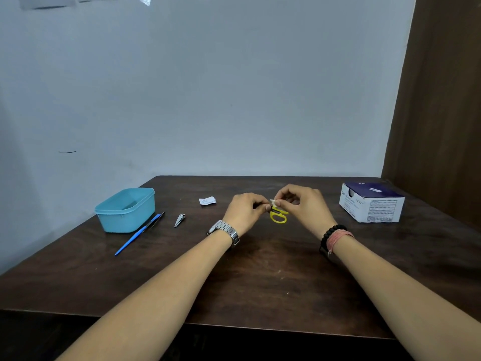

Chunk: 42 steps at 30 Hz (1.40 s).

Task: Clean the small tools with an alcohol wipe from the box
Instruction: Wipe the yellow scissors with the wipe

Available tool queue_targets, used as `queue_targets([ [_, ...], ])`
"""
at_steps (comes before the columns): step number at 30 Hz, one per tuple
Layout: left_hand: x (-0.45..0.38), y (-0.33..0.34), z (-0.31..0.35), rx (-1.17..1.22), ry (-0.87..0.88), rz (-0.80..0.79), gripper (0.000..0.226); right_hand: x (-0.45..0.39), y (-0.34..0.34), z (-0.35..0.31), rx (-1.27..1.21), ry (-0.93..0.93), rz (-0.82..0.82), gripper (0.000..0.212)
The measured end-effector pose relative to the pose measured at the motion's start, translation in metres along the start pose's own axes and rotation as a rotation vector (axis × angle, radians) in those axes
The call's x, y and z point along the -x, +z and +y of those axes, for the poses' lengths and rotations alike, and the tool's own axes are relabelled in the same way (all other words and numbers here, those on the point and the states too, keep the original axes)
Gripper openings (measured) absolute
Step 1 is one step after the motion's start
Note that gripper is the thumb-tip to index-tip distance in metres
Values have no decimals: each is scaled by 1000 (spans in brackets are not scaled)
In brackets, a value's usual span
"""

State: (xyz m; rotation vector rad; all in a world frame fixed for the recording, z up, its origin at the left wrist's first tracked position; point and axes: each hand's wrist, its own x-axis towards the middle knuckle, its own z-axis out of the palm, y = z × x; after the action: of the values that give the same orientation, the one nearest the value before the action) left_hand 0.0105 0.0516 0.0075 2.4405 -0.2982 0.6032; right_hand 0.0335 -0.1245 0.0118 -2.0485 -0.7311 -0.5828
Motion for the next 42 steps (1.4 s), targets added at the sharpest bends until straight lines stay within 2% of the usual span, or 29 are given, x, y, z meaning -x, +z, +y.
queue_targets([
  [8, -4, -4, -3, 20, -11, 114, 9, -1, 1, 1, 38, 27, -64, 7],
  [16, -2, -6, -2, 139, -3, 107, 12, 2, 6, 1, 6, 26, -130, 7],
  [23, -1, -6, 3, 354, -77, 148, 37, 4, 6, -2, -21, 29, -192, 9],
  [26, -1, -6, 3, 381, -80, 162, 32, 4, 6, -2, 2, 48, -195, 9],
  [33, -1, -3, 1, 507, -128, 153, 26, 1, 3, 3, 25, 92, -53, 8],
  [37, 0, -1, 3, 620, -154, 142, 25, 3, 5, -4, 24, 20, -85, 7],
  [42, -2, -2, -1, 682, -195, 210, 23, 4, 6, -7, 24, -19, -137, 12],
])
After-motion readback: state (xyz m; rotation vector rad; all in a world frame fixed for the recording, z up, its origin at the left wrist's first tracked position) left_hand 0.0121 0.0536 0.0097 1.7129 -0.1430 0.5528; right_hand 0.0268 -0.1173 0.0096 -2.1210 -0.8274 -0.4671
